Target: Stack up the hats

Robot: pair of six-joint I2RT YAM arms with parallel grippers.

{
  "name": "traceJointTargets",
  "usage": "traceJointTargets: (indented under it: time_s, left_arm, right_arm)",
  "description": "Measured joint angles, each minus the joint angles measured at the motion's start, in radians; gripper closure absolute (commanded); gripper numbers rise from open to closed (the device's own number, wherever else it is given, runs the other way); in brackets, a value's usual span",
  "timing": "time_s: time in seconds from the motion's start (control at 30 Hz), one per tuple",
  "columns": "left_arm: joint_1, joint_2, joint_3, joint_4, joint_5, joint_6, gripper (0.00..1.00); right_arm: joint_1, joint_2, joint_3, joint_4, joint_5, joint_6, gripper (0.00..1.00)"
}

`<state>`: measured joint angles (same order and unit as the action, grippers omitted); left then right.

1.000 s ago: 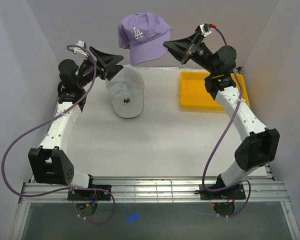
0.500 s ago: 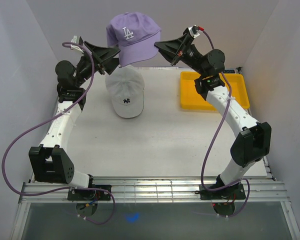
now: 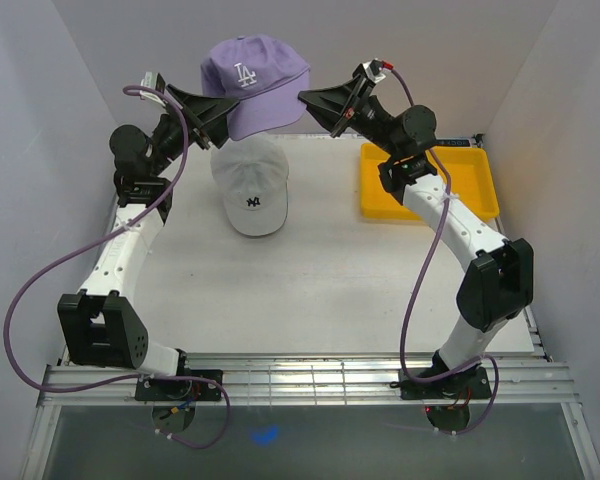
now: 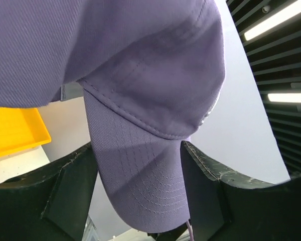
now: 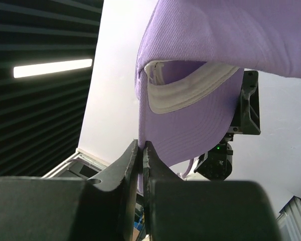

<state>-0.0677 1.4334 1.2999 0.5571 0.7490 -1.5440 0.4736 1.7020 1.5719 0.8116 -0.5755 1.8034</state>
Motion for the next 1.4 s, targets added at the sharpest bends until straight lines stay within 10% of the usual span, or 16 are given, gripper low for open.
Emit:
traceJointTargets:
  time_s: [0.5,1.03,1.4]
  left_arm:
    - [0.019,-0.019,0.005,-0.038,-0.088,-0.066,1.00]
    - [0.019,0.177,0.248,-0.268,-0.134,-0.080,1.00]
    - [0.014,0.229,0.248,-0.310,-0.132,-0.081,1.00]
  right_arm:
    - [-0.031,0.114,0.010,-0.026,0.007,-0.002,0.92]
    - [-0.048,0.335,0.258,-0.109,0.018,0.008,0.68]
    - [-0.042,0.384,0.315,-0.114,-0.023,0.046,0.78]
